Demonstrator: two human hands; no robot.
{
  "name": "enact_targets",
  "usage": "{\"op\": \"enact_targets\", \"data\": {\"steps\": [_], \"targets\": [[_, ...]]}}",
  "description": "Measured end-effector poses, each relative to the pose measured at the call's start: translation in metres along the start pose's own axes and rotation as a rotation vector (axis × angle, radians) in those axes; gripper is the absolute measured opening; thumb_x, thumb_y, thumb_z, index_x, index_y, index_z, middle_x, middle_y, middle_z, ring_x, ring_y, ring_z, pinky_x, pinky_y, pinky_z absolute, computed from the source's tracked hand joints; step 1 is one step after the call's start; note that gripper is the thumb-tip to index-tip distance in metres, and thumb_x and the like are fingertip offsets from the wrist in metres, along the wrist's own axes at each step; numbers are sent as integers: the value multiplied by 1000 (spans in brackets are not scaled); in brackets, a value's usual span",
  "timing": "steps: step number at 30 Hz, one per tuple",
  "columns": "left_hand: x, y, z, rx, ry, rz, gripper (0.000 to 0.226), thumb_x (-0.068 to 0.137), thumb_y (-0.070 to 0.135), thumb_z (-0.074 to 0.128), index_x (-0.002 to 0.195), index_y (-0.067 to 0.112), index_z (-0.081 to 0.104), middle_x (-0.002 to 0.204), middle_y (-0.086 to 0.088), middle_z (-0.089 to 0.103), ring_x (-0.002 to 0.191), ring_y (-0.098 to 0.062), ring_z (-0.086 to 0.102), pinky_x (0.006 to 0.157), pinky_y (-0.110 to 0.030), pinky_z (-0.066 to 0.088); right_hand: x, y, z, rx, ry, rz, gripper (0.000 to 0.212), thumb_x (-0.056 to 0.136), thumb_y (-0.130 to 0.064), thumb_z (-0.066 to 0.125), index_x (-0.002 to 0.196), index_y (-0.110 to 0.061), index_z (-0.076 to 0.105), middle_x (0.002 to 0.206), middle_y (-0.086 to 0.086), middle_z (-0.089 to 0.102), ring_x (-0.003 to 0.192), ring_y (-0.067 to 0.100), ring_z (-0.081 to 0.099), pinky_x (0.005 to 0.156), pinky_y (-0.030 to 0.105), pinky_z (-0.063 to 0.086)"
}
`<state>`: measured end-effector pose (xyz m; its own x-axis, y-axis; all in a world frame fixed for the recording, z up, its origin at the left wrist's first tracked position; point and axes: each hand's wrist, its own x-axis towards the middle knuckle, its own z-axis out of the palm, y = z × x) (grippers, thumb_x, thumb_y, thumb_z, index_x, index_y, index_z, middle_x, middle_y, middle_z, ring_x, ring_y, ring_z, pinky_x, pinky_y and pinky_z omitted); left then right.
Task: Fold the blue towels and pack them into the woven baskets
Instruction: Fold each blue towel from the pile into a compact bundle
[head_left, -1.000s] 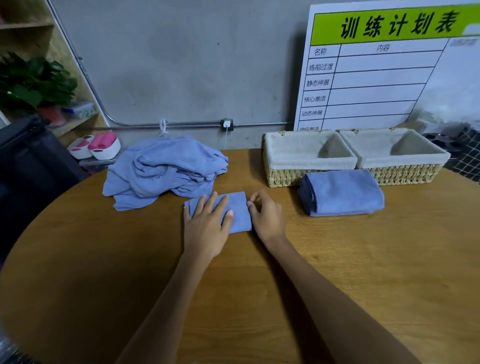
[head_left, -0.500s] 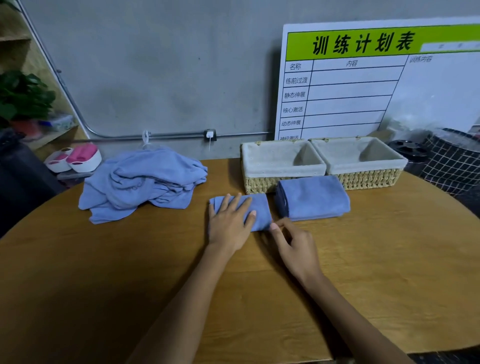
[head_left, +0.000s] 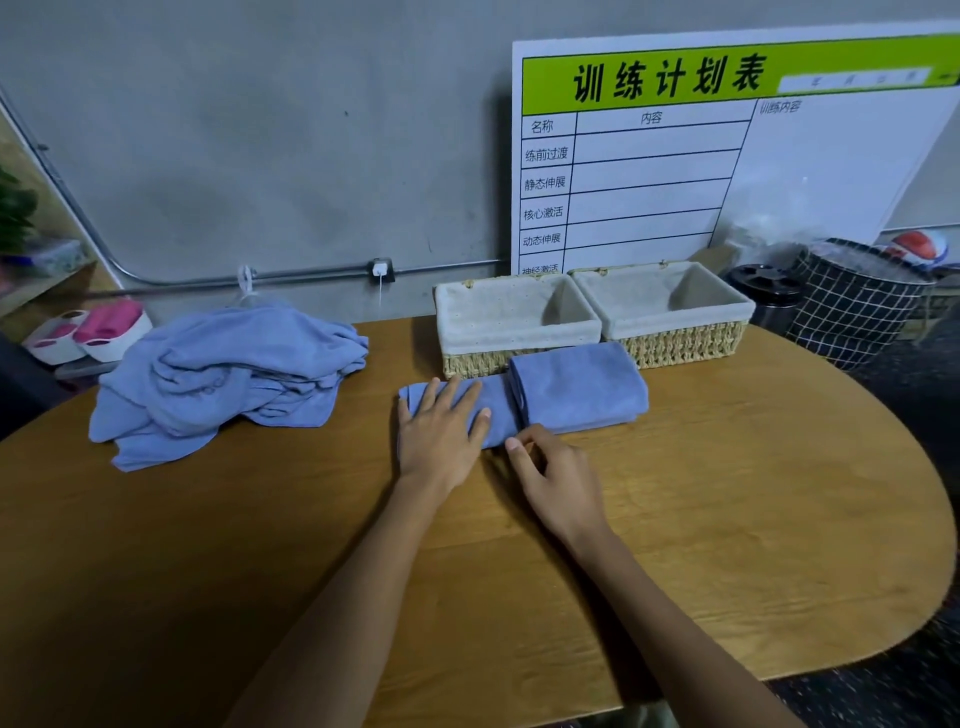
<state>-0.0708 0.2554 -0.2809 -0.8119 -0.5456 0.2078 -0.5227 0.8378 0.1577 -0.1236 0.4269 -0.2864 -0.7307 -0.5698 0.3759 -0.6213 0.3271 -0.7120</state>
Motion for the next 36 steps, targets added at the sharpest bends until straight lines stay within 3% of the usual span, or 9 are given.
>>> {"op": "enact_targets", "data": {"steps": [6, 9, 13, 16, 21, 27, 30, 34, 36], "targets": [[-5, -5, -1, -30, 100, 50, 68, 97, 60, 6, 155, 36, 32, 164, 6, 26, 153, -20, 17, 121, -57, 12, -2, -1, -2, -6, 1, -6, 24, 99, -48, 51, 88, -29, 60, 64, -9, 61, 61, 8, 58, 55, 33, 45], [-24, -22, -6, -136, 216, 56, 63, 99, 57, 15, 150, 33, 43, 162, 8, 30, 152, -17, 21, 122, -56, 11, -2, -2, -2, -22, 6, 0, 25, 98, -48, 51, 85, -29, 60, 62, -9, 60, 60, 8, 58, 54, 34, 43], [-69, -86, -21, -162, 340, -52, 52, 99, 48, 29, 137, 28, 58, 150, 7, 49, 139, -15, 43, 114, -53, 31, -5, -3, -3, -53, -11, 9, 24, 97, -48, 54, 83, -29, 62, 66, -9, 64, 68, 14, 63, 57, 34, 43], [-97, -149, -31, -87, 291, -177, 45, 99, 44, 35, 131, 25, 61, 138, 4, 57, 126, -20, 54, 104, -47, 43, -5, -5, -2, -100, -72, -18, 21, 96, -48, 54, 90, -31, 64, 77, -7, 70, 76, 17, 66, 58, 34, 44], [-96, -200, -61, 37, 319, -99, 40, 100, 41, 42, 125, 19, 65, 119, 0, 64, 109, -23, 61, 88, -44, 50, 1, -29, 21, -463, -331, -324, 24, 101, -51, 39, 115, -34, 49, 96, -7, 67, 79, 17, 65, 58, 30, 42], [-14, -233, -119, 34, 577, -346, 38, 94, 32, 66, 126, 13, 62, 122, -14, 57, 109, -39, 54, 87, -54, 44, 11, -76, 80, -389, -404, -525, 26, 102, -47, 35, 115, -28, 48, 89, 0, 67, 77, 26, 65, 55, 33, 39], [11, -253, -126, -15, 567, -444, 36, 94, 33, 67, 124, 14, 65, 123, -14, 59, 109, -40, 54, 87, -56, 46, 12, -88, 108, -381, -370, -687, 22, 98, -44, 37, 104, -26, 47, 70, -2, 64, 56, 25, 62, 44, 27, 31], [21, -263, -124, -19, 556, -324, 12, 92, 20, 70, 89, 11, 77, 87, -14, 73, 84, -39, 66, 71, -44, 48, 15, -90, 120, -352, -393, -713, 27, 99, -45, 32, 105, -24, 48, 72, -2, 65, 54, 23, 60, 45, 27, 37], [23, -268, -126, -50, 513, -296, 11, 90, 16, 72, 87, 7, 76, 86, -16, 72, 82, -39, 65, 70, -43, 49, 16, -93, 117, -316, -424, -680, 34, 99, -47, 27, 109, -23, 49, 80, 1, 68, 63, 26, 62, 51, 32, 42]]}}
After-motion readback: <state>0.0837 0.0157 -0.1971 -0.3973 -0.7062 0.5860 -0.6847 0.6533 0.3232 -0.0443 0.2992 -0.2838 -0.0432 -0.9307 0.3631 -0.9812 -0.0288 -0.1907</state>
